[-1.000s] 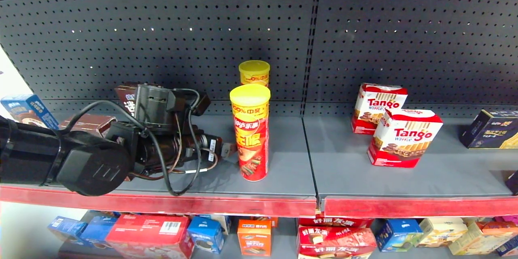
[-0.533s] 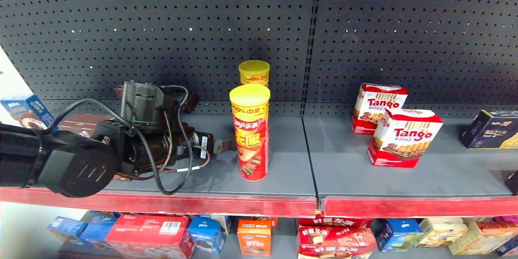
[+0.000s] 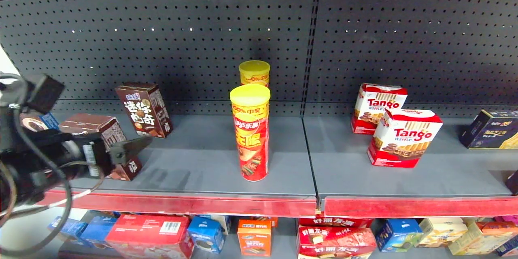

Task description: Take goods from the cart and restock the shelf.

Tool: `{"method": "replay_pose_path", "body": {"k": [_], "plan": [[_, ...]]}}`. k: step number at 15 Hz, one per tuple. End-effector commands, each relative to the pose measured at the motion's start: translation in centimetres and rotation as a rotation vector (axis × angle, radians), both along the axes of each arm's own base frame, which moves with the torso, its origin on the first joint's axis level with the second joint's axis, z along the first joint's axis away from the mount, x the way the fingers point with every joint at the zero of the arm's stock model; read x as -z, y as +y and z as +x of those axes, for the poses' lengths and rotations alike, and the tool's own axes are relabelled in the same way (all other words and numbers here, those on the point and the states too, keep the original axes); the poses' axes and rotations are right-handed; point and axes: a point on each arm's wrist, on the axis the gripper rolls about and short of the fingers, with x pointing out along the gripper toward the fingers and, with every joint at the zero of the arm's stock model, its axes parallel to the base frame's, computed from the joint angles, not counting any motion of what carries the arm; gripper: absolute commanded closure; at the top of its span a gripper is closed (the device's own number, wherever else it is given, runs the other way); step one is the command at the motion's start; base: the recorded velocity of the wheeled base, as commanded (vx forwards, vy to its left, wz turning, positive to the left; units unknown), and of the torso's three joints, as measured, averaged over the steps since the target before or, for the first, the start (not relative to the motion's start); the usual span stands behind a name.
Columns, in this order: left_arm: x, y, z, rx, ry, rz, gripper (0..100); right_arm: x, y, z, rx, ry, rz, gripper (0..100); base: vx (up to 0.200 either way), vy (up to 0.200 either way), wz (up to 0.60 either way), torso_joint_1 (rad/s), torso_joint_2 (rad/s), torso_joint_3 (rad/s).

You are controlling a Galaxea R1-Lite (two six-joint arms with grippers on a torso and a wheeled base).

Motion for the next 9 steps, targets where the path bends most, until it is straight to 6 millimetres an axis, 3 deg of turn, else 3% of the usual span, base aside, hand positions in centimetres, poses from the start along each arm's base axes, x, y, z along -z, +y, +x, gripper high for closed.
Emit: {"method": "replay_pose_path", "body": {"k": [1,5,9], "plan": [[1.0,2.5,-10.5,-0.110,-0.134,-0.019,0,0.0,-0.3,0.0,0.033,-0.002,0.002,0,0.000,0.000,0.00,0.000,0.00,0.000],[3.3,3.2,-17.7,-0.177,-0.150,-0.005,0,0.2,-0.5,0.1,0.076,0.002,0.001,0,0.000,0.000,0.00,0.000,0.00,0.000],[4.6,3.7,-21.5,-0.300,-0.178,0.029,0,0.2,-0.5,0.2,0.081,0.004,0.001,0,0.000,0.000,0.00,0.000,0.00,0.000]]}}
